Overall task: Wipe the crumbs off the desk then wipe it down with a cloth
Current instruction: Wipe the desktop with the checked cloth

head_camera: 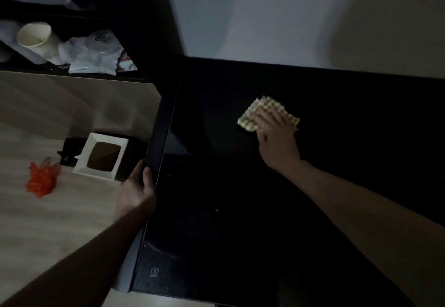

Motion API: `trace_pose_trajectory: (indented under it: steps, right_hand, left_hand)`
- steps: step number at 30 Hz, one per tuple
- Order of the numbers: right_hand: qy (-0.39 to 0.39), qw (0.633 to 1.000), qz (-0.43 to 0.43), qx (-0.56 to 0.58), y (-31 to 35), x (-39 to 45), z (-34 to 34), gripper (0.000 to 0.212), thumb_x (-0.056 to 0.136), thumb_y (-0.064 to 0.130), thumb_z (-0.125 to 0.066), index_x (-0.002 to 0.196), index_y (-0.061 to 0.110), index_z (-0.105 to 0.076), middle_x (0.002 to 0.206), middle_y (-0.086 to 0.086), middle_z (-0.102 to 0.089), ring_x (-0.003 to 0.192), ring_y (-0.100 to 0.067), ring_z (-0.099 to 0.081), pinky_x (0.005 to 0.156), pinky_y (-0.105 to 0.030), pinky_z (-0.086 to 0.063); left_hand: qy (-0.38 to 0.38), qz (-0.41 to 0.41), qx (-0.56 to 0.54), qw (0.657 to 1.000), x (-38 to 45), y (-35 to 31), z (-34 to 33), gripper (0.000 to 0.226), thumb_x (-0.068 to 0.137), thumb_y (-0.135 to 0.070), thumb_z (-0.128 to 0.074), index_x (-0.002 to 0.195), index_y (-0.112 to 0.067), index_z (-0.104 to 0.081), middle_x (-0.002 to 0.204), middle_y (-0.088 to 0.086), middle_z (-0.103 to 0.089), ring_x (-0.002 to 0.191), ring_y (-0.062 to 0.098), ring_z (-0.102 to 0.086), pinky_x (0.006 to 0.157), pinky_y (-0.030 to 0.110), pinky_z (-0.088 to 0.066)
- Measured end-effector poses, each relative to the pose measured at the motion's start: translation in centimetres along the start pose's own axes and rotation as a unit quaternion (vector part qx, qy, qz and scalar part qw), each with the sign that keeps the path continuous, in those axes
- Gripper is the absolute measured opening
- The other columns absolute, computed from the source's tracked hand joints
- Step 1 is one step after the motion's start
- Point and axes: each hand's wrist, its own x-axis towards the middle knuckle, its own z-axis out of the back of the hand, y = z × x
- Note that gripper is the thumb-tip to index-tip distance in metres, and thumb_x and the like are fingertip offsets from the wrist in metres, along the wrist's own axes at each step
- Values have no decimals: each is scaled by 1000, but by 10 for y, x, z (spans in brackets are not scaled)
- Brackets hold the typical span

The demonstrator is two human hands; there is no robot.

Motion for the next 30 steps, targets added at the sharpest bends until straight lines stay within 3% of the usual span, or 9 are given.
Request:
trace_pose_trajectory:
  steps: [3,8,11,15,18,21,24,26,30]
  right_hand:
    - [6,999,26,33,22,-66,-3,49,97,19,-45,145,24,-54,158,4,-44,152,-26,-29,122,-50,-25]
    - [40,997,61,31,69,-182,-3,58,94,16,-51,151,26,-46,165,8,-30,154,-21,-24,124,-47,-22]
    - [54,994,83,42,89,-250,-2,53,98,18,-50,150,27,-46,165,11,-30,155,-15,-20,126,-39,-18]
    - [65,991,95,73,92,-323,-3,41,107,34,-32,143,34,-54,159,18,-39,153,-12,-28,119,-33,-28]
    - [51,986,103,118,89,-346,8,37,110,41,-31,141,41,-52,159,27,-33,149,0,-31,112,-25,-37]
    - [33,971,-6,237,83,-323,35,41,107,47,-32,147,48,-43,155,32,-38,141,7,-40,112,-21,-39]
    - [-13,935,-140,327,48,-256,60,43,104,47,-41,142,35,-56,137,17,-63,131,-6,-57,115,-38,-42]
    - [-84,938,-176,286,16,-197,82,39,104,34,-46,138,22,-60,134,7,-67,130,-11,-59,117,-39,-41]
    - [-180,952,-192,158,-42,-85,111,42,103,9,-46,144,12,-55,148,-5,-56,139,-18,-49,119,-27,-33]
  left_hand:
    - [-1,31,6,999,3,4,-3,50,104,-48,-35,145,-23,-50,124,16,-69,113,38,-65,90,45,-54]
    - [-1,42,33,999,2,1,-2,65,93,-63,-32,145,-27,-48,122,18,-70,114,41,-64,94,49,-54]
    - [17,35,64,997,-3,-5,2,78,87,-77,-32,147,-28,-42,124,16,-69,114,40,-64,94,49,-54]
    - [39,47,77,995,-13,-14,5,87,81,-84,-31,148,-29,-35,127,17,-67,115,43,-62,96,51,-51]
    - [34,87,38,995,-21,-22,0,89,79,-82,-39,147,-25,-34,136,17,-59,122,44,-57,102,52,-45]
    - [21,91,49,994,-26,-22,-4,95,76,-86,-39,146,-22,-33,138,16,-56,122,44,-56,100,55,-46]
    - [8,80,75,994,-22,-21,-8,97,76,-87,-35,145,-19,-33,135,18,-57,117,44,-59,95,56,-48]
    - [8,81,94,992,-20,-19,-10,97,77,-87,-33,146,-19,-31,136,18,-56,117,44,-59,94,56,-48]
    - [10,83,103,991,-18,-16,-13,97,78,-86,-34,148,-20,-29,138,18,-55,118,43,-58,92,57,-48]
